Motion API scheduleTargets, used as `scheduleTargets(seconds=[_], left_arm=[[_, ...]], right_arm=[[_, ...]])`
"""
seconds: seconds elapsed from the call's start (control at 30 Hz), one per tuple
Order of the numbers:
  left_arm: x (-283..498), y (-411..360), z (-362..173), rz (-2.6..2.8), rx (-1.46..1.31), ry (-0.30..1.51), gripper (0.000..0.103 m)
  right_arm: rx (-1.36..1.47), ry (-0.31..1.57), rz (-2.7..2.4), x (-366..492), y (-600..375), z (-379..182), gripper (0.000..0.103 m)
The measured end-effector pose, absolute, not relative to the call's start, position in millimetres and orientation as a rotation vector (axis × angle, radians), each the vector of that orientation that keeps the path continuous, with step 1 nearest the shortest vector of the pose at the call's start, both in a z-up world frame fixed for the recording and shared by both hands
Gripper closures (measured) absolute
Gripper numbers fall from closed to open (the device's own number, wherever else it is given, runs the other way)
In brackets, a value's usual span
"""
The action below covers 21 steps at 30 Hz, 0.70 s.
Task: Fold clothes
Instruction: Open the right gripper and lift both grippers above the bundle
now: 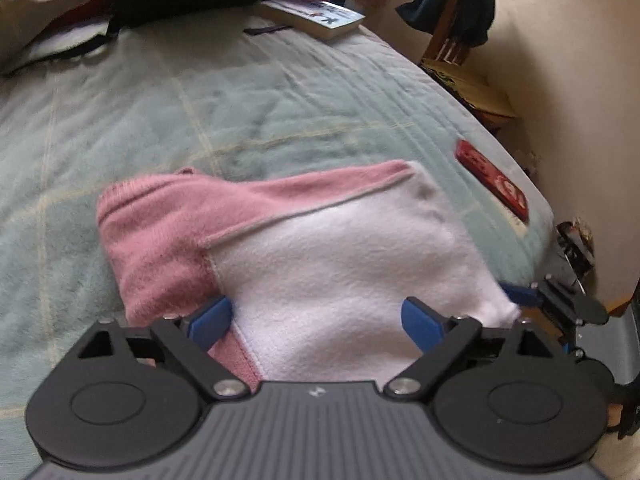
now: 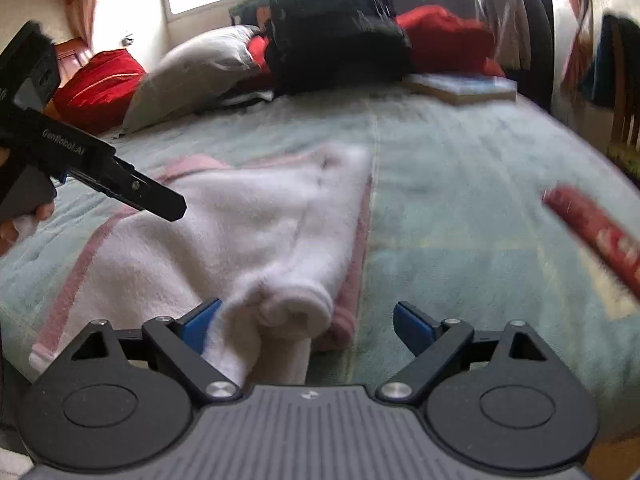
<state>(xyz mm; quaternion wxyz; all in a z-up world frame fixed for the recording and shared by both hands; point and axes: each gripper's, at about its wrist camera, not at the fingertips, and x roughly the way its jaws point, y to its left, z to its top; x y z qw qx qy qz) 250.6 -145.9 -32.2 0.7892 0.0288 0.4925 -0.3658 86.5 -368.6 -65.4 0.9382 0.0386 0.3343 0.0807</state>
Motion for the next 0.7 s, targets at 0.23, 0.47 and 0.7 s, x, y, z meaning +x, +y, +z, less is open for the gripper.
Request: scheduleTargets(seconds=[0.23, 0.47, 0.7], left_arm=[[267, -139, -9, -0.777, 0.009, 1.042, 0.011], [292, -152, -46, -0.774, -0.016, 1.122, 0.011], [277, -163, -37, -0.745, 0.092, 1.061, 0.008]], right_arm=[[0.035, 0.549, 0.424, 96, -345, -16, 0.008], [-0.021, 0.666, 0.433, 125, -337, -78, 0.01], [-0.015, 0.659, 0.395, 114, -327, -62, 0.01]])
